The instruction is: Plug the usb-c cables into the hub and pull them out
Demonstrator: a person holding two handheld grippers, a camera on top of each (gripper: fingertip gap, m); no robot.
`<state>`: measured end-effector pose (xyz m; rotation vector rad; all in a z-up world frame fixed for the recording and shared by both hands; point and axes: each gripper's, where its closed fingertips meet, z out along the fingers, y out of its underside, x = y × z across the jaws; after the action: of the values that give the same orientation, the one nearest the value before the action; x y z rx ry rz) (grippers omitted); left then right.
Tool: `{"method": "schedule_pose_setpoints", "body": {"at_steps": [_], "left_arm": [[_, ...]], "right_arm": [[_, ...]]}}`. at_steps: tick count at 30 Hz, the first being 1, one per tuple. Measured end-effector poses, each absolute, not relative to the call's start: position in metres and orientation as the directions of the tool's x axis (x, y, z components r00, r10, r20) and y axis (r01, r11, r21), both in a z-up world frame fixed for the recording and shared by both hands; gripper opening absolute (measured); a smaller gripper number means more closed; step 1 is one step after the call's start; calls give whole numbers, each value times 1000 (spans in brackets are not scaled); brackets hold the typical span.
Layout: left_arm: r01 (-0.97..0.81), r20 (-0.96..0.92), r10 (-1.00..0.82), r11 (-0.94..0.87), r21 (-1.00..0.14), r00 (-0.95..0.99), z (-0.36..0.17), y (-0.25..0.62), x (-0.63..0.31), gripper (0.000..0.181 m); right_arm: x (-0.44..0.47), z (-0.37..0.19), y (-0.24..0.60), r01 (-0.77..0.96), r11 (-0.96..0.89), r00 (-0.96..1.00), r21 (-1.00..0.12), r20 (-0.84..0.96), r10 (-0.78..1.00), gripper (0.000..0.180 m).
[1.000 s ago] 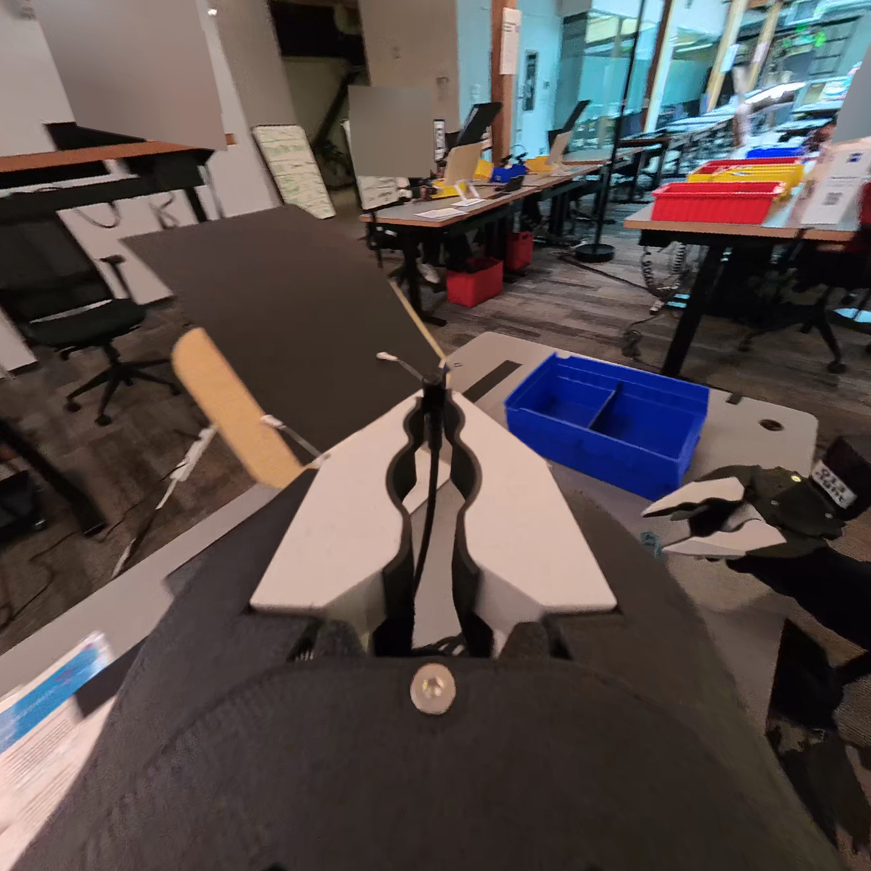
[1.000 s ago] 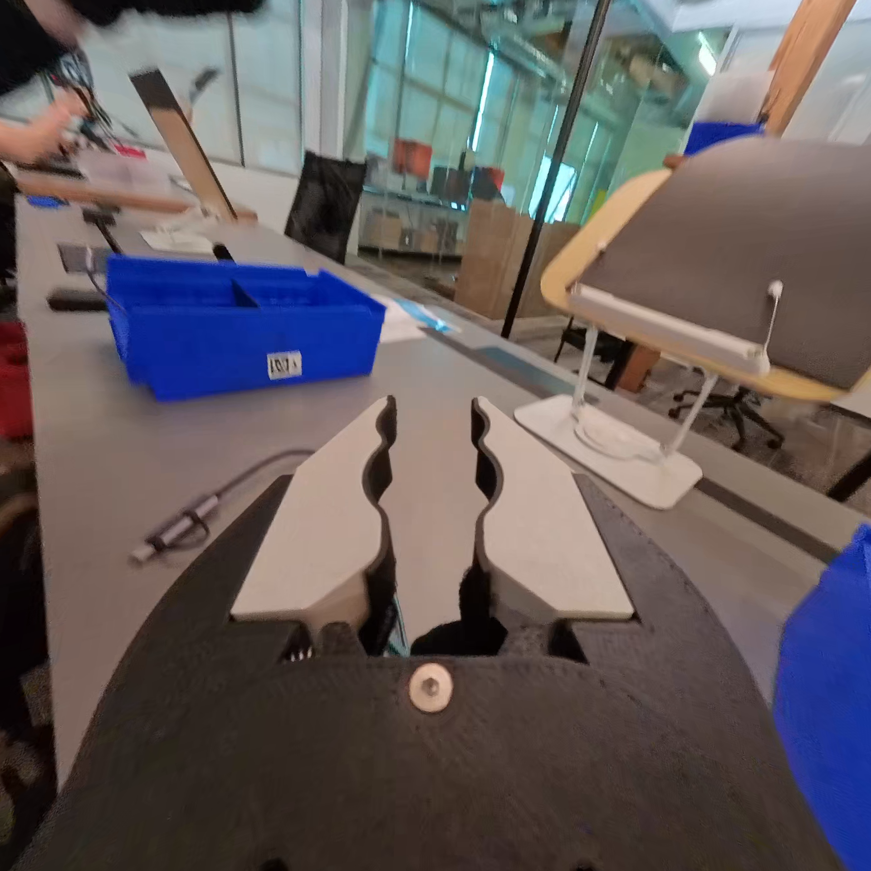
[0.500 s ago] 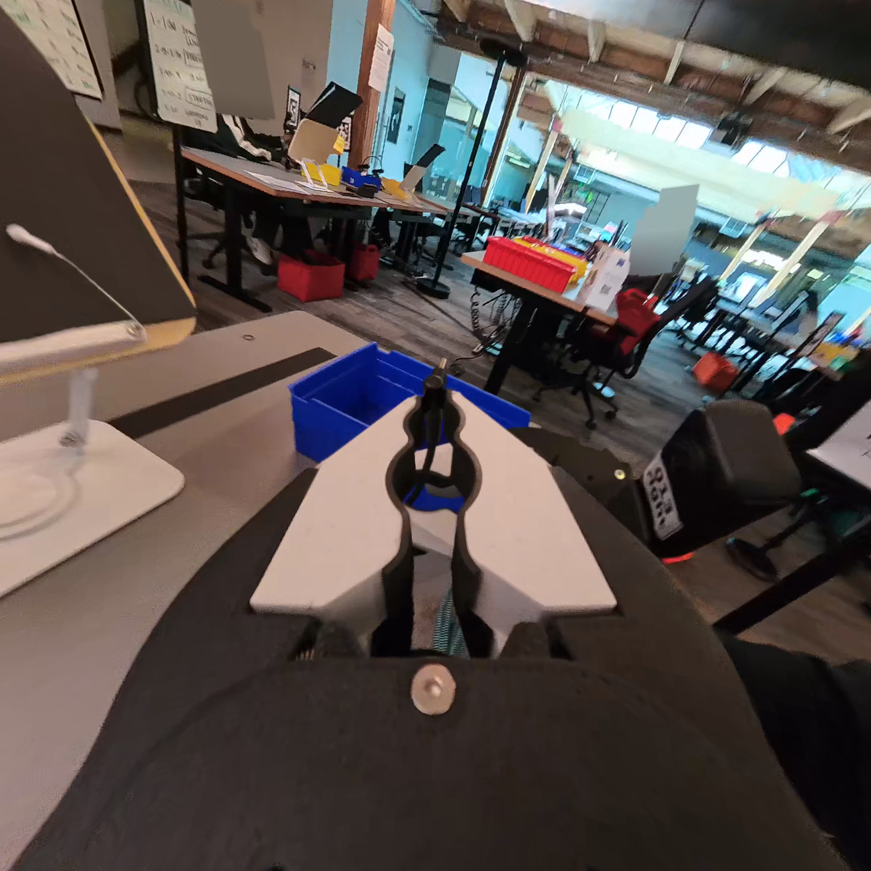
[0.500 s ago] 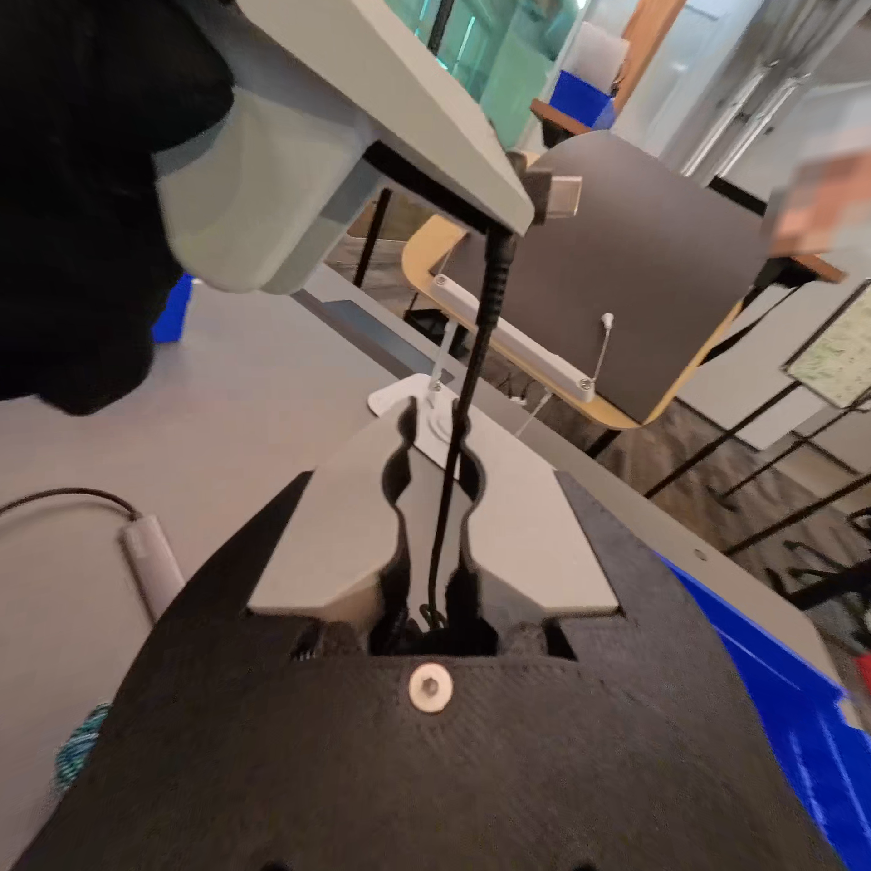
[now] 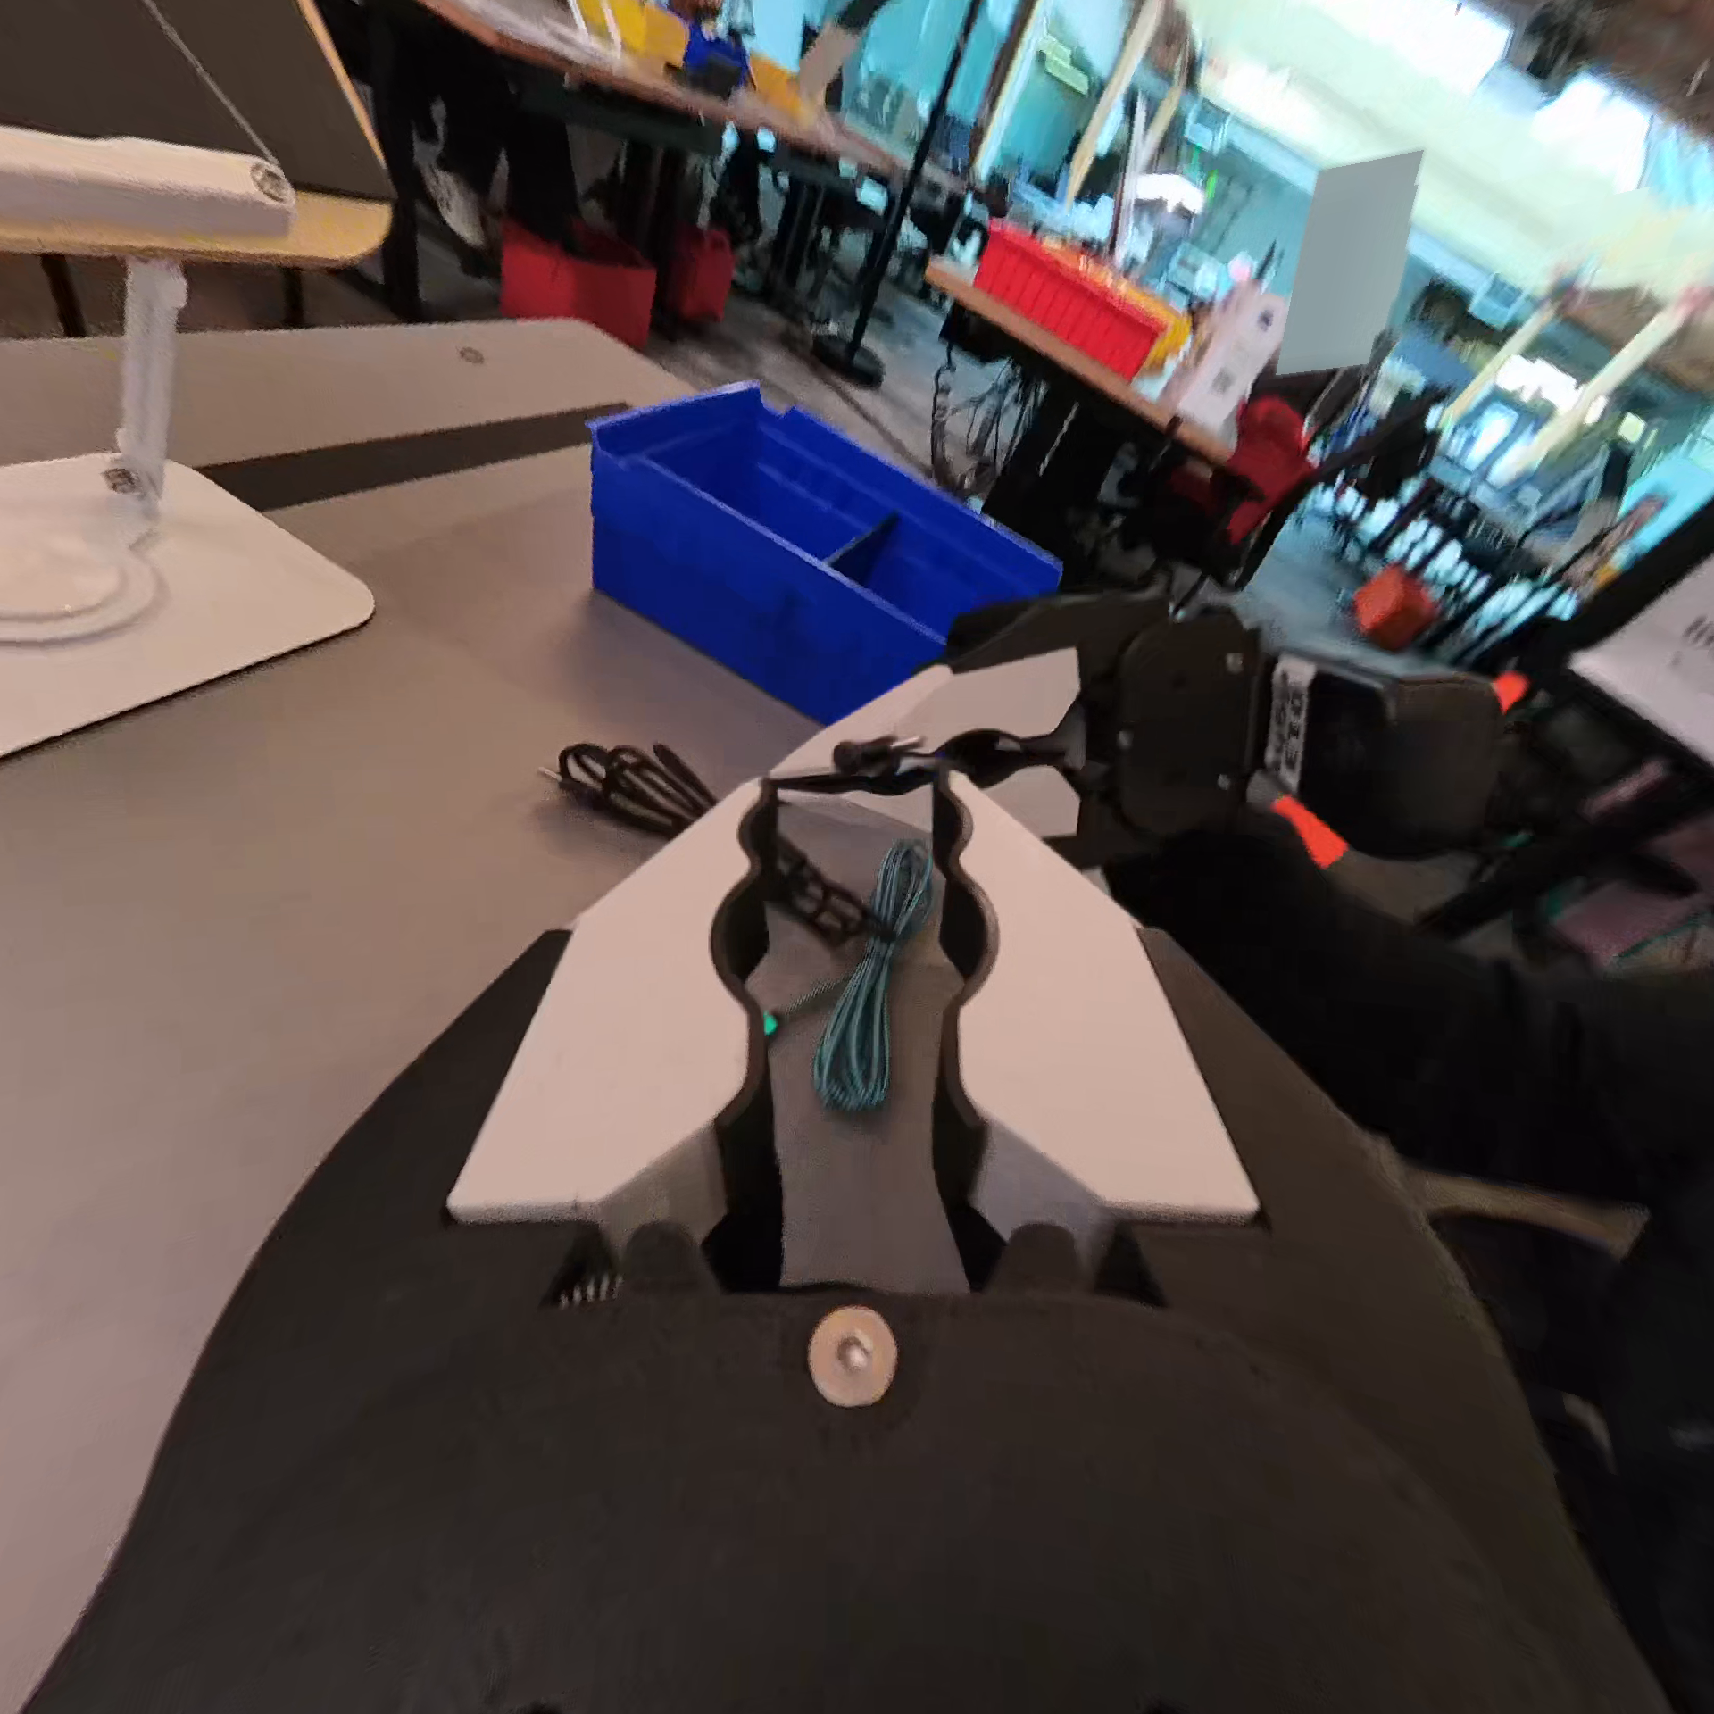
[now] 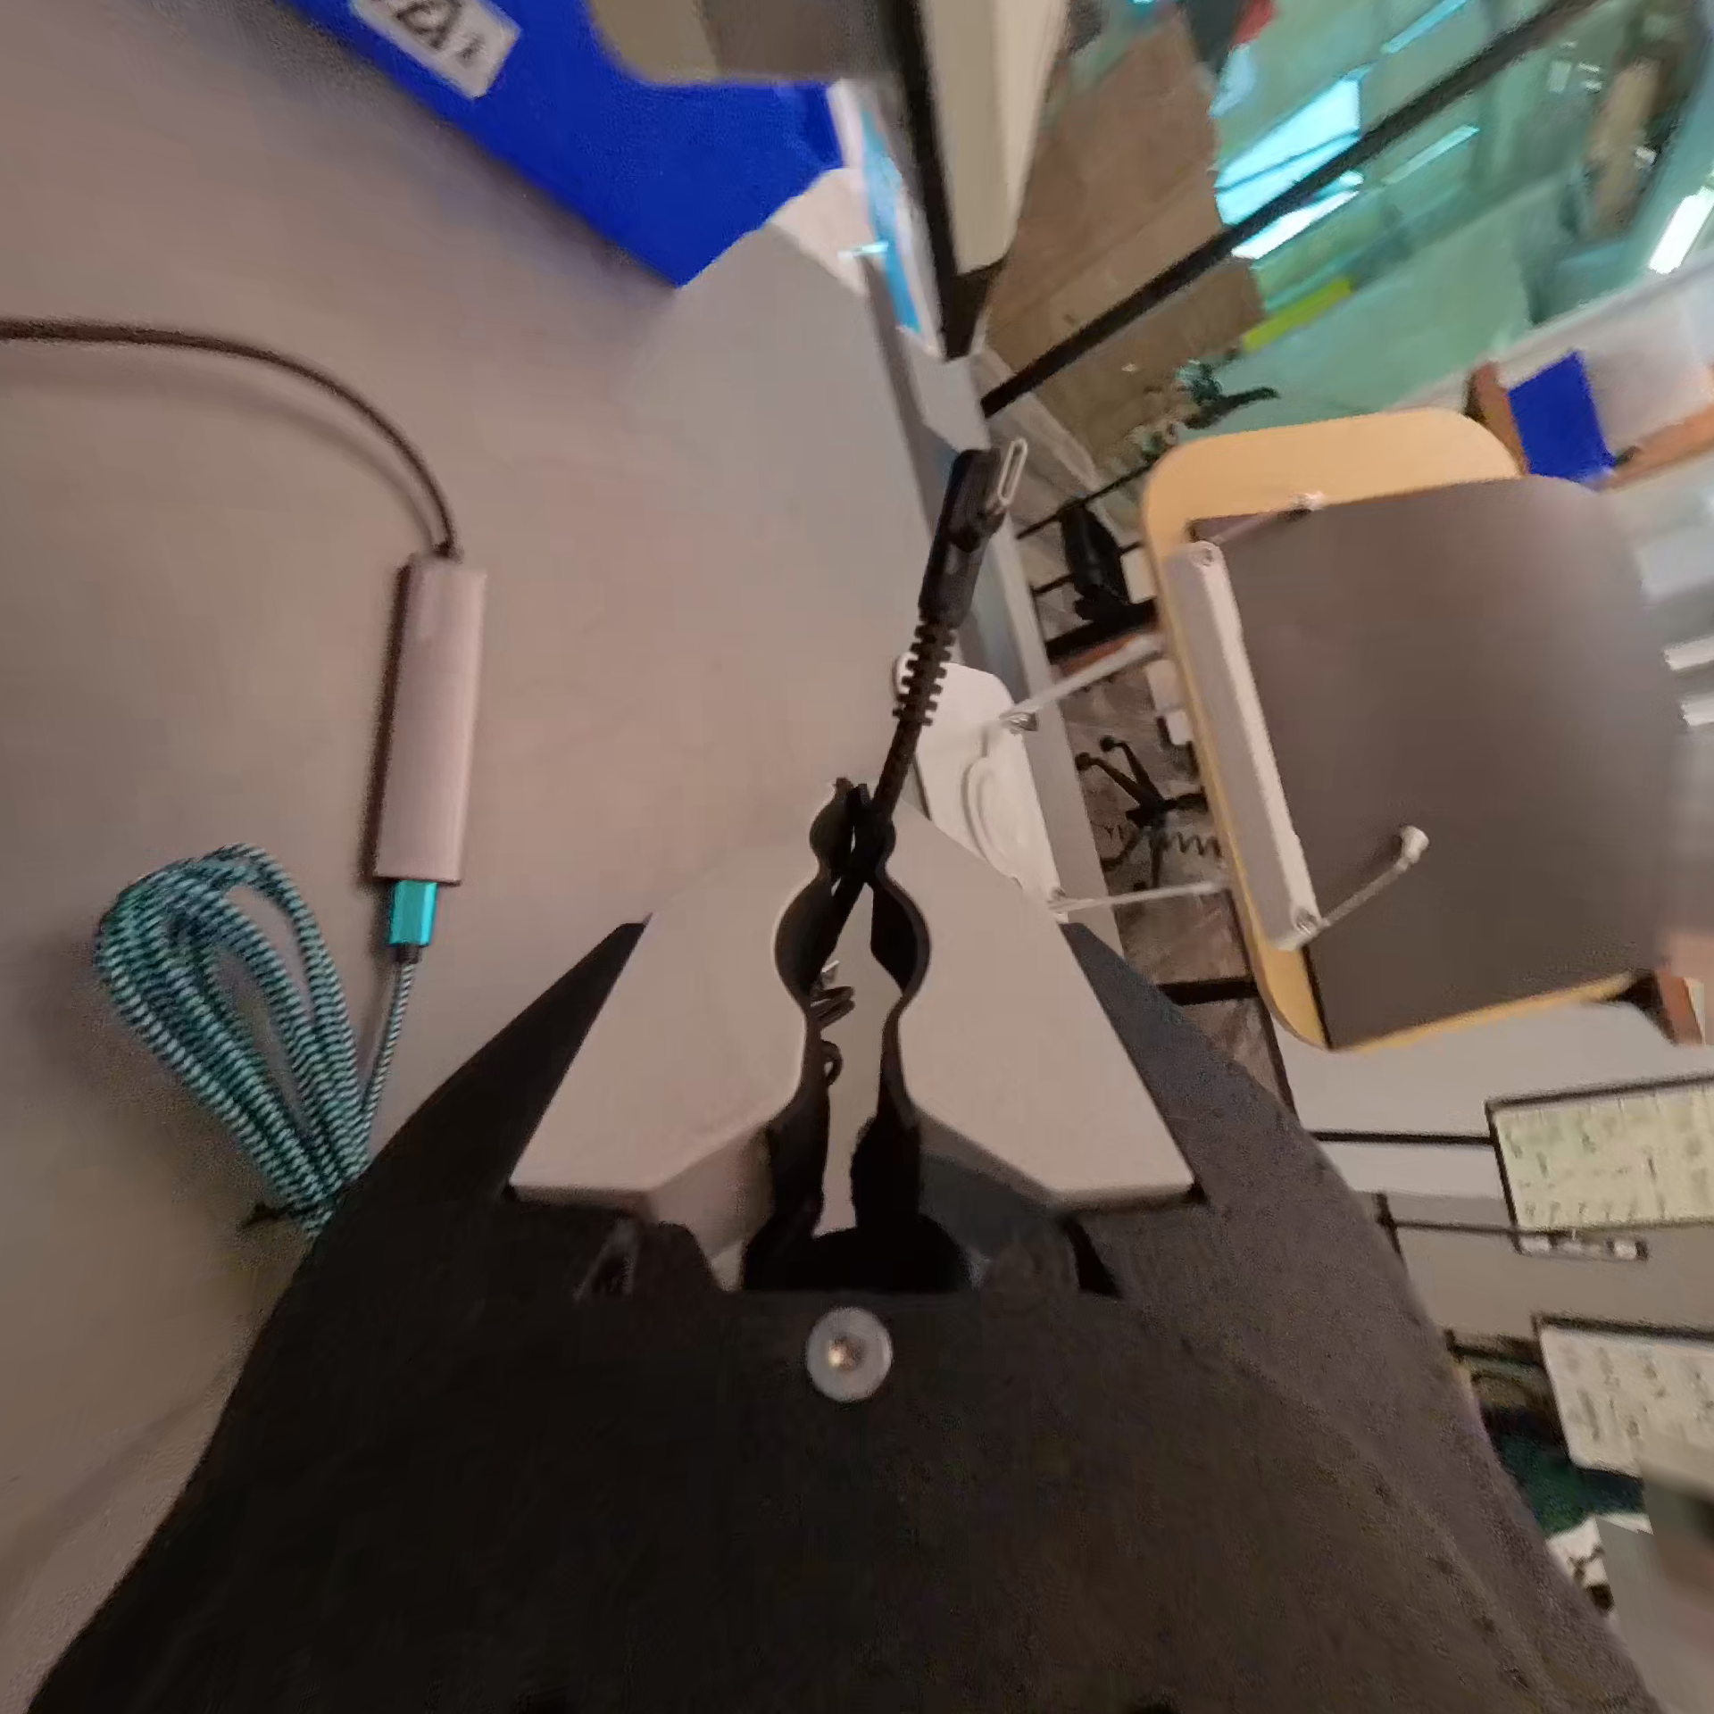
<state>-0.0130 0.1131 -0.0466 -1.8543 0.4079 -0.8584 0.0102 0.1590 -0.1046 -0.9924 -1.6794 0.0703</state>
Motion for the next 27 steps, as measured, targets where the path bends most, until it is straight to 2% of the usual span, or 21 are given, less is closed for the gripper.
{"method": "schedule_pose_setpoints", "body": {"at_steps": [3,5,8,10,12,14,17,18,22,27], "left_arm": [[-94,215,-704,-373,-923,677,-51,92,-4,30],[-316,-27,-718,-271,-909,696,-60,88,-3,29],[-658,-384,-695,-170,-733,608,-83,85,-11,27],[-766,-530,-646,-134,-629,549,-89,86,-18,26],[-786,-568,-624,-124,-606,537,-92,82,-20,27],[-726,-530,-602,-123,-677,597,-86,80,-17,27],[-570,-370,-609,-169,-804,702,-82,73,-9,26],[-577,-387,-599,-157,-801,701,-83,71,-9,24],[-752,-585,-575,-84,-653,572,-97,67,-10,3],[-828,-657,-550,-123,-547,515,-113,71,-17,6]], "right_arm": [[4,-121,147,573,683,-116,-453,780,615,0],[0,-130,141,577,700,-158,-420,784,600,0],[-4,-139,132,575,703,-185,-420,770,611,0],[-4,-140,131,576,696,-179,-429,764,620,0],[-4,-139,133,585,682,-157,-439,764,626,0],[-4,-139,132,584,681,-142,-442,771,621,0],[-4,-142,130,584,679,-135,-445,772,622,0],[-5,-144,129,582,679,-134,-448,770,624,0],[-4,-147,127,581,679,-137,-448,769,625,0],[-2,-146,127,581,673,-127,-458,765,631,0]]}}
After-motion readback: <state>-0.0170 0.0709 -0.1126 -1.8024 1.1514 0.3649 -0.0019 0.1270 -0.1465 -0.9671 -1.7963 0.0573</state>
